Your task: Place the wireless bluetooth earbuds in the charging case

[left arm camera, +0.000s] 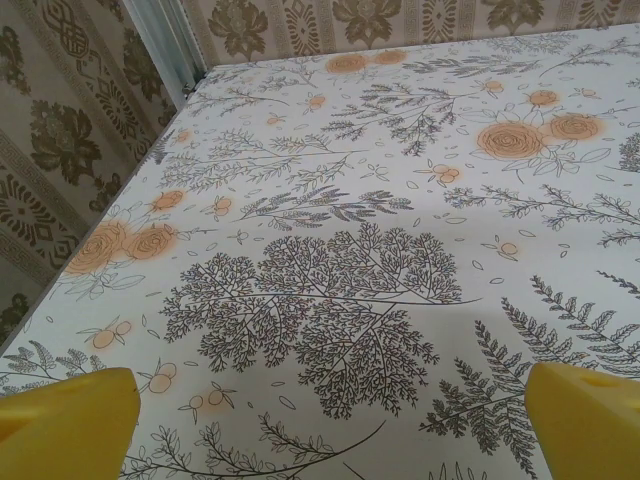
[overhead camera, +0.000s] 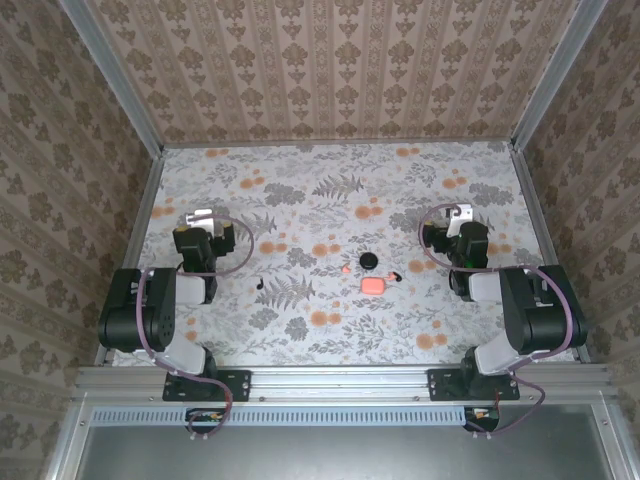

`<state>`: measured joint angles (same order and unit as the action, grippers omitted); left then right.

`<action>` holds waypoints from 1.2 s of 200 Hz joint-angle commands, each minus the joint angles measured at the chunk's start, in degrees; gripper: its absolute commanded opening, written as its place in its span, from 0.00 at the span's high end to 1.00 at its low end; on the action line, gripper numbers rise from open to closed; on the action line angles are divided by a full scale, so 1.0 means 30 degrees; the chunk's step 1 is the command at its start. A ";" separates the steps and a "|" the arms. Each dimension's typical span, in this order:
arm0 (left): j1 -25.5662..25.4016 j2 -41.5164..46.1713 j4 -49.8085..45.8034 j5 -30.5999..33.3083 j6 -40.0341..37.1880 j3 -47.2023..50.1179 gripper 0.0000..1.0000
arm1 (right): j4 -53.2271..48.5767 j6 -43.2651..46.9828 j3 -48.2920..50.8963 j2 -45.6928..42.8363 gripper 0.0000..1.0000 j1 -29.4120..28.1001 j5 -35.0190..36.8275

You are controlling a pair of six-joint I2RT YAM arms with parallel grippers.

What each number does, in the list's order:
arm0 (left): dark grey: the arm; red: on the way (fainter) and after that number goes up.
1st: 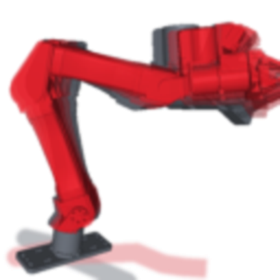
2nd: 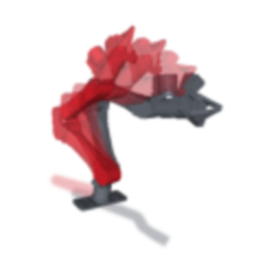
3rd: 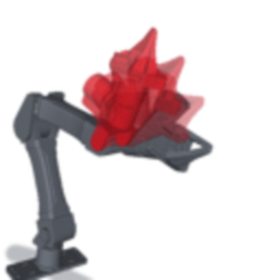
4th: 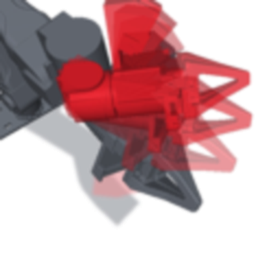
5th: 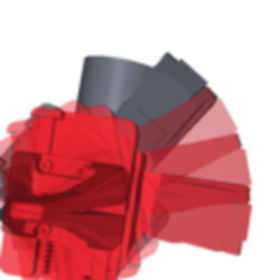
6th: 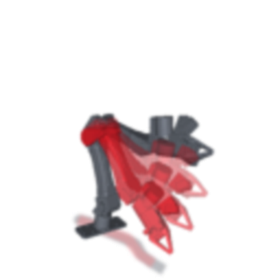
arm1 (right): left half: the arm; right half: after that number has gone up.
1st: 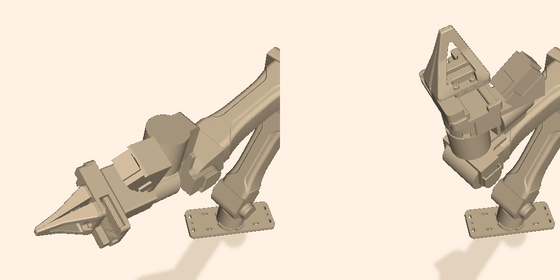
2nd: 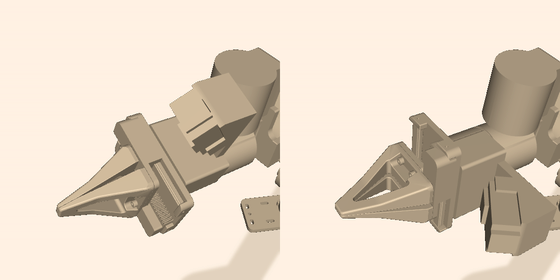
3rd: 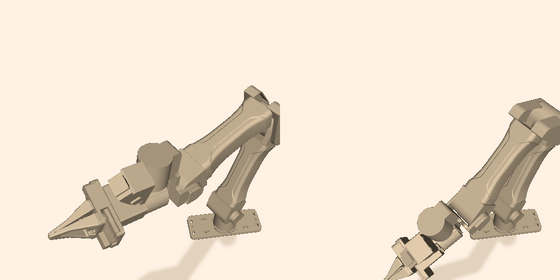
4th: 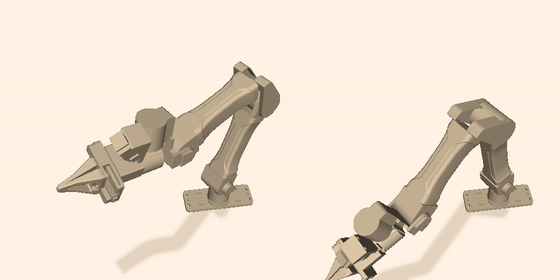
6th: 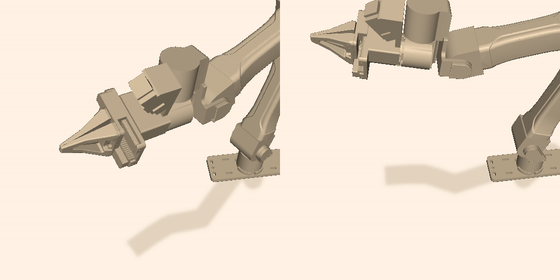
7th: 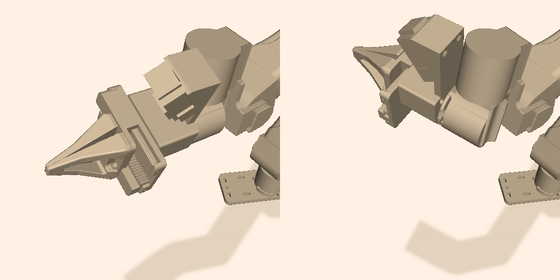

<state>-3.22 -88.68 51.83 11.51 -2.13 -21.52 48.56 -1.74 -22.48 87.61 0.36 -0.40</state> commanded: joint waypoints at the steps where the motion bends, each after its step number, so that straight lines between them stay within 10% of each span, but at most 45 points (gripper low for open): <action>1: 0.0161 0.0184 -0.0264 -0.0296 0.0213 -0.0210 0.00 | 0.0030 -0.0110 -0.0359 0.0004 0.00 -0.0102 0.0264; 110: 0.0143 0.0204 -0.0257 -0.0291 0.0234 -0.0210 0.00 | 0.0094 -0.0110 -0.0341 -0.0047 0.00 -0.0095 0.0292; 170: -0.0079 0.0728 -0.0478 -0.0144 -0.0085 -0.0174 0.00 | -0.7918 -0.0727 -0.3151 -0.3812 0.00 -0.0120 0.0054; 240: -0.4633 0.6402 -1.5473 0.3221 0.2116 -0.6252 0.14 | -1.7296 -0.6951 -0.5935 -0.7804 0.00 -0.3993 0.0374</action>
<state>-13.39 -73.69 27.29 19.00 -2.04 -32.36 9.45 -15.59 -39.62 66.54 -4.58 -0.19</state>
